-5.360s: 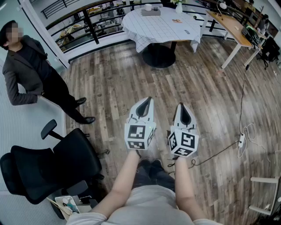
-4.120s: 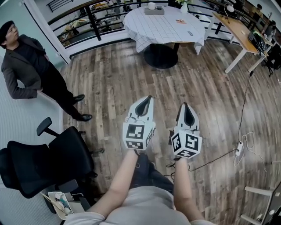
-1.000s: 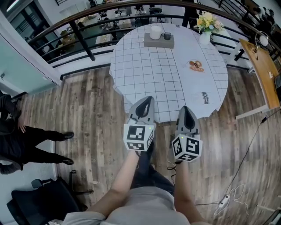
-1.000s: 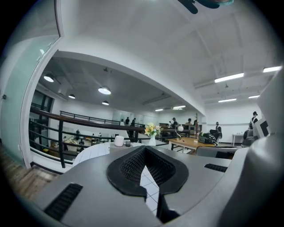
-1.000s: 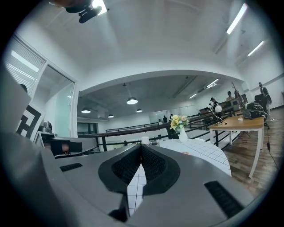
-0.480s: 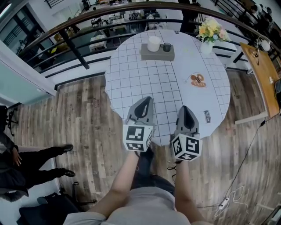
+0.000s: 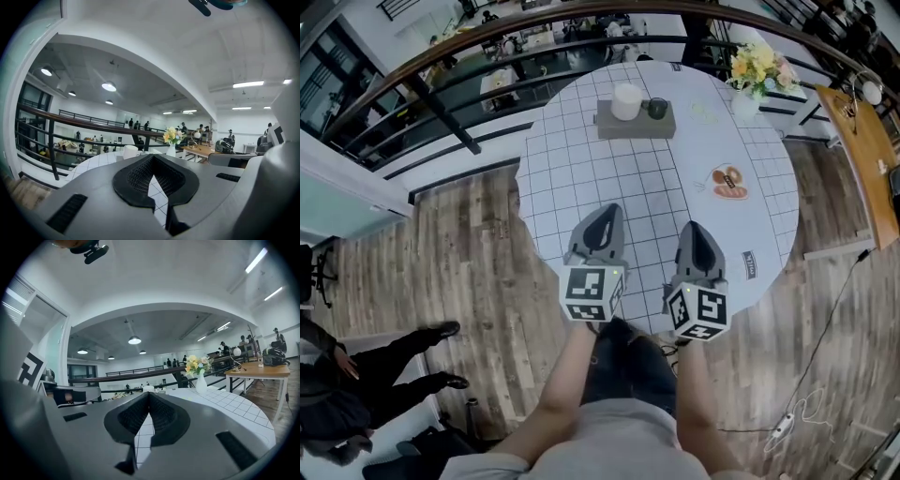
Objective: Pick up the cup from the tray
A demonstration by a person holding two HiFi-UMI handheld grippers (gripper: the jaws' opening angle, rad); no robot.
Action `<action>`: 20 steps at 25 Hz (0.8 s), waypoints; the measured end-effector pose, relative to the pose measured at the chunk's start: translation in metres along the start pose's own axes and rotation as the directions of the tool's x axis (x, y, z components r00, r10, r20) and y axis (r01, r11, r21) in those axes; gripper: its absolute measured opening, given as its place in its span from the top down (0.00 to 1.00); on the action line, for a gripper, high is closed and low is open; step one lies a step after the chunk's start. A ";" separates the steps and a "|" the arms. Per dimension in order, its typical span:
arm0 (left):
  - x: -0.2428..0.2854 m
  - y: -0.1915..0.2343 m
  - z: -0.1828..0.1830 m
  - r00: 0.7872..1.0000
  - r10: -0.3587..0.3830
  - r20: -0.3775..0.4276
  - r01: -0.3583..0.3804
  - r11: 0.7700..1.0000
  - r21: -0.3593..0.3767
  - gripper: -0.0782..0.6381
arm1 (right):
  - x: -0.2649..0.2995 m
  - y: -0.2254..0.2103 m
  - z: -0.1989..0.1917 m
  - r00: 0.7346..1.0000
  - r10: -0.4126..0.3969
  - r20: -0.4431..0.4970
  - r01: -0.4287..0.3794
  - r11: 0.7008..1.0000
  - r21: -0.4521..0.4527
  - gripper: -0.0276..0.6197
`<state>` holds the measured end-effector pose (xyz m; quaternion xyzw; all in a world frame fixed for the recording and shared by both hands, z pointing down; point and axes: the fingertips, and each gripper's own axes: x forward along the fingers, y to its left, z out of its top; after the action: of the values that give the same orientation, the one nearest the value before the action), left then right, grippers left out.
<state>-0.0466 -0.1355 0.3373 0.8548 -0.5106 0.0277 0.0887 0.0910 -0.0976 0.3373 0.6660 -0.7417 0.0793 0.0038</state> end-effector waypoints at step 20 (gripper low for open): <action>0.113 0.025 0.016 0.997 0.070 -0.016 -0.070 0.997 0.009 0.88 | 0.120 -0.049 0.012 0.996 0.083 -0.030 -0.083 0.997 0.002 0.95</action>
<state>-0.0158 -0.2482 0.3402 0.8364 -0.5395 0.0399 0.0881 0.1272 -0.2229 0.3443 0.6335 -0.7685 0.0894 0.0113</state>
